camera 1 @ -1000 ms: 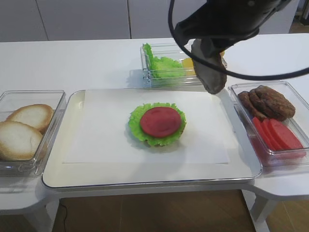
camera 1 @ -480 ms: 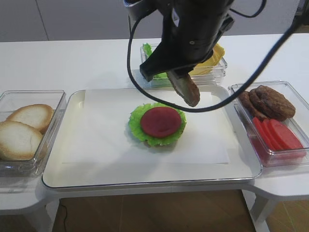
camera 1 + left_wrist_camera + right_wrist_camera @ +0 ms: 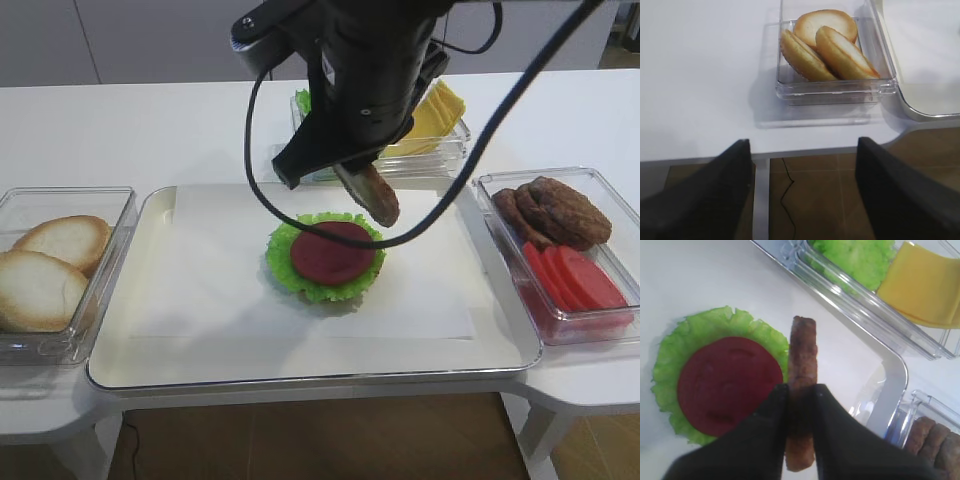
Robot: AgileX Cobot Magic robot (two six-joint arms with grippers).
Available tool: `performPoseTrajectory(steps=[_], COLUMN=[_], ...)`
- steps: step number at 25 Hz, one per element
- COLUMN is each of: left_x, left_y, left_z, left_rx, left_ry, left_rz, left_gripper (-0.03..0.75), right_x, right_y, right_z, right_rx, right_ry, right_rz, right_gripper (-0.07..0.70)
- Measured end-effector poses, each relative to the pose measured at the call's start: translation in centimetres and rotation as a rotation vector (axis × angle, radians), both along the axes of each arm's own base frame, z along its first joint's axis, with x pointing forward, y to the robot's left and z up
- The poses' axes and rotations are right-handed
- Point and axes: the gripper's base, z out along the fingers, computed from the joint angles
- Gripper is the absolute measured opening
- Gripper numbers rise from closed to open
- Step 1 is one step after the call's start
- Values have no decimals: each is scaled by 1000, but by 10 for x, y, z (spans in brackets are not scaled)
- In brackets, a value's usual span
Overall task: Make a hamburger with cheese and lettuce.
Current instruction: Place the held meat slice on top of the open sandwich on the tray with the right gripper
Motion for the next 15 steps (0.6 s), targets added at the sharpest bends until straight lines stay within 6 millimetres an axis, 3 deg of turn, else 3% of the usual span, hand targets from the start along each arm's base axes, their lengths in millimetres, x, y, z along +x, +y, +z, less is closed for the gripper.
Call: performPoseTrajectory(steps=[15], left_x=[0], left_y=[0], left_z=[0], left_rx=[0], left_ry=[0], left_rz=[0], left_gripper=[477], right_x=[0], right_y=[13], right_z=[-15], right_rx=[-44], right_ry=[12], right_rz=[48], right_gripper=[111])
